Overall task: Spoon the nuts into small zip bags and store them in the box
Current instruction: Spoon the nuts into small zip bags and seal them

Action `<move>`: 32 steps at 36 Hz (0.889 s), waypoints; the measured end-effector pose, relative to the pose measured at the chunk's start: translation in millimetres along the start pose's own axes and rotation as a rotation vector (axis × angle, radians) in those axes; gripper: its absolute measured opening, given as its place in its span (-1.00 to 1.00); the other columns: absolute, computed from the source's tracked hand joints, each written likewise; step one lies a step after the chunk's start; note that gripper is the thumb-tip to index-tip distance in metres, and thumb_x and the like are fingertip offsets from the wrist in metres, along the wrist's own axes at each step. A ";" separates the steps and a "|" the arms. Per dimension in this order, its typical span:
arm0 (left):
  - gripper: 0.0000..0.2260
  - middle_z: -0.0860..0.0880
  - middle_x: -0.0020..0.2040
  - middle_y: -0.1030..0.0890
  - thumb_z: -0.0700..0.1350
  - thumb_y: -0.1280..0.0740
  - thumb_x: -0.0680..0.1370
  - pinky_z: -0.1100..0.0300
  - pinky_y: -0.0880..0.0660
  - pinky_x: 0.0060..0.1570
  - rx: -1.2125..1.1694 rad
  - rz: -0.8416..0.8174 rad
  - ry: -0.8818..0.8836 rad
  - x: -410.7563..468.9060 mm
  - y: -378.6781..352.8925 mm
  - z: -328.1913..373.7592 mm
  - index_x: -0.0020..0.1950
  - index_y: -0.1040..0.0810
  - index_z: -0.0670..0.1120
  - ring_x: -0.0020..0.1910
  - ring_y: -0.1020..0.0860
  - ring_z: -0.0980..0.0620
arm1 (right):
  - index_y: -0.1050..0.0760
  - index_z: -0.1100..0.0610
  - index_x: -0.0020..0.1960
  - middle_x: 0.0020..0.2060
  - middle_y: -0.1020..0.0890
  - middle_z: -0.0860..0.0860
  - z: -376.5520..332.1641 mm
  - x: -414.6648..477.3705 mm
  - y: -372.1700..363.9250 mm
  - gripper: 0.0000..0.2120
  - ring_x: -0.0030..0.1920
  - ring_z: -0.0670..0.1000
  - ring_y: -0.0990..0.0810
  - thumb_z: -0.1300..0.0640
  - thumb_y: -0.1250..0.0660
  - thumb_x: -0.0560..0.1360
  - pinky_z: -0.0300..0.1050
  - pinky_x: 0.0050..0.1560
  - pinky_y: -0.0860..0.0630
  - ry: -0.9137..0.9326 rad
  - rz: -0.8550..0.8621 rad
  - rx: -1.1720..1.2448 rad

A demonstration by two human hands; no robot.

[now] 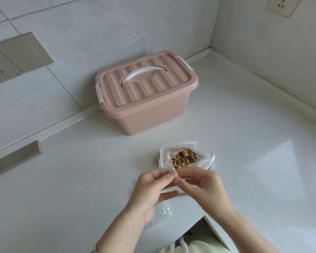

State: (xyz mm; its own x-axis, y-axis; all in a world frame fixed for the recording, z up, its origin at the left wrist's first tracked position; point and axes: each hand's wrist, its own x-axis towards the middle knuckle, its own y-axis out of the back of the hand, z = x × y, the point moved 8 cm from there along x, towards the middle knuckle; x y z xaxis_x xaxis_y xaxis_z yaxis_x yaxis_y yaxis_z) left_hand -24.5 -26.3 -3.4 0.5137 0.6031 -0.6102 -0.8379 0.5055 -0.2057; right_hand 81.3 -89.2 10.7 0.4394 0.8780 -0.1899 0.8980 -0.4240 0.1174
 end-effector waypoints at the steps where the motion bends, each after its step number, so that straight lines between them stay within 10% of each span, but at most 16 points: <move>1: -0.85 -0.09 -0.22 -0.68 -0.22 -0.35 0.46 0.21 -0.54 -0.33 0.000 -0.003 0.000 0.2 0.0 -0.4 -0.29 -0.65 -0.08 -0.18 -0.66 0.02 | -0.65 0.09 -0.05 -0.15 -0.70 -0.02 0.2 -0.4 0.0 -0.86 -0.10 -0.06 -0.67 0.18 -0.43 0.40 -0.13 -0.02 -0.59 -0.001 -0.004 -0.005; 32: -0.96 -0.07 -0.29 -0.67 -0.21 -0.43 0.32 0.31 -0.40 -0.37 -0.037 0.037 0.061 0.4 2.2 -23.0 -0.26 -0.64 -0.14 -0.29 -0.63 0.09 | -0.67 0.14 -0.12 -0.24 -0.71 -0.05 -0.4 -9.6 0.5 -0.86 -0.16 -0.10 -0.68 0.31 -0.37 0.43 -0.25 -0.08 -0.57 -0.070 -0.064 -0.049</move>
State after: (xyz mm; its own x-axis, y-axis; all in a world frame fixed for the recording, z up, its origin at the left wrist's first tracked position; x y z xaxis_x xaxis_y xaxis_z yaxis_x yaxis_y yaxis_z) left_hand -30.5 -39.2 -21.7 0.4708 0.5817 -0.6633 -0.8630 0.4599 -0.2092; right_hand 77.5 -97.8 13.0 0.3833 0.8845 -0.2660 0.9228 -0.3549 0.1498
